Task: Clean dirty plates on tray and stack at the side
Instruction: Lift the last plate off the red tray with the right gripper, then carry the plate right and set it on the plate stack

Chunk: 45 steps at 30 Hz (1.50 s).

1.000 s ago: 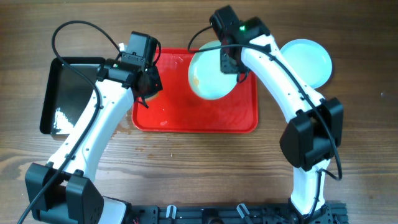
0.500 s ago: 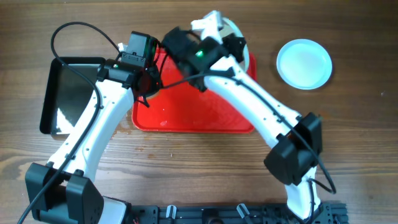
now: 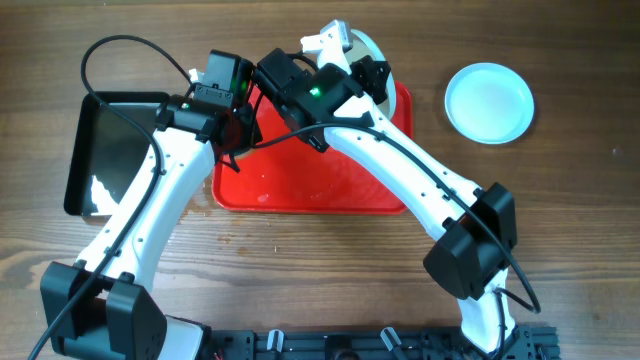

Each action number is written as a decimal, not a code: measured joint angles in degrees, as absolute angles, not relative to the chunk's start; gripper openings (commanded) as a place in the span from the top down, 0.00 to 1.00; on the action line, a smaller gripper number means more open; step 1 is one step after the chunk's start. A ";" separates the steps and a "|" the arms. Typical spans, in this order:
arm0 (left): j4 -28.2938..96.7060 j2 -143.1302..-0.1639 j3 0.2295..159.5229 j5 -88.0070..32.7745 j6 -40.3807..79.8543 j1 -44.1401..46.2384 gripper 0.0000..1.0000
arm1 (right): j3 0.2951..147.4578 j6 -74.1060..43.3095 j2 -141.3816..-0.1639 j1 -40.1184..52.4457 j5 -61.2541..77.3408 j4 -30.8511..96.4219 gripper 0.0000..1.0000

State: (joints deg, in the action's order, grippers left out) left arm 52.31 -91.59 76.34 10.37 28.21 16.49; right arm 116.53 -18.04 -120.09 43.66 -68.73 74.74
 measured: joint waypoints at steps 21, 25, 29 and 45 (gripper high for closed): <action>52.80 -91.59 76.34 10.37 28.21 16.53 0.96 | 115.20 -20.01 -119.63 33.61 -43.86 73.76 0.96; 52.21 -91.61 76.34 10.37 28.21 16.53 0.96 | 115.20 -22.02 -113.03 30.72 -37.80 71.50 0.96; 51.83 -91.61 76.34 10.37 28.21 16.53 0.96 | 109.54 -20.47 -110.06 29.87 -32.62 68.75 0.96; 51.40 -91.61 76.31 10.37 28.21 16.53 0.96 | 103.33 -29.23 -99.31 27.53 -51.62 72.10 0.96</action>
